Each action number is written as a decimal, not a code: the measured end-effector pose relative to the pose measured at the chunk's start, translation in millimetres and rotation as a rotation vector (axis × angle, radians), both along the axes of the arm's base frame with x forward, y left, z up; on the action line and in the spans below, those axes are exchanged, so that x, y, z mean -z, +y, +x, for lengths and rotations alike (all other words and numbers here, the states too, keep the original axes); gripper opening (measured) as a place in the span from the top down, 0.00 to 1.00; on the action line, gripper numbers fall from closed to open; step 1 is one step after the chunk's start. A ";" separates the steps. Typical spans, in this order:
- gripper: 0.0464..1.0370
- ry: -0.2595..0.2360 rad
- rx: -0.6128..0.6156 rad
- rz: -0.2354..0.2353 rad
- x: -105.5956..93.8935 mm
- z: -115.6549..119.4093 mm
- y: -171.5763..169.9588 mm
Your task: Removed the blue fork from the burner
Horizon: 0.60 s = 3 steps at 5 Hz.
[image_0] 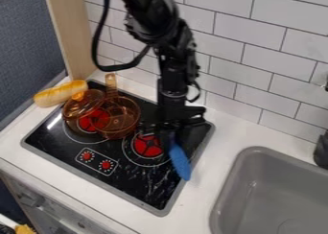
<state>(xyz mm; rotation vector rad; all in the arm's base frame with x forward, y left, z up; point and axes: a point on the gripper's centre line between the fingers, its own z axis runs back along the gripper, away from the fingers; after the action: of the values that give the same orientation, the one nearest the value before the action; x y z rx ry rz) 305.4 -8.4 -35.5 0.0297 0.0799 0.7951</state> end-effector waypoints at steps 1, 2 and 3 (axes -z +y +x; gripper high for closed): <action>0.70 -0.063 0.107 0.021 -19.7 9.6 -19.8; 0.70 -0.092 0.292 0.014 -26.7 16.9 -45.3; 0.70 -0.110 0.455 0.030 -29.9 19.4 -60.9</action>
<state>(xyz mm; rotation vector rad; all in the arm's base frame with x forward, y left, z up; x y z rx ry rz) 324.8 -69.2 -5.6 0.0312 -0.0428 0.3419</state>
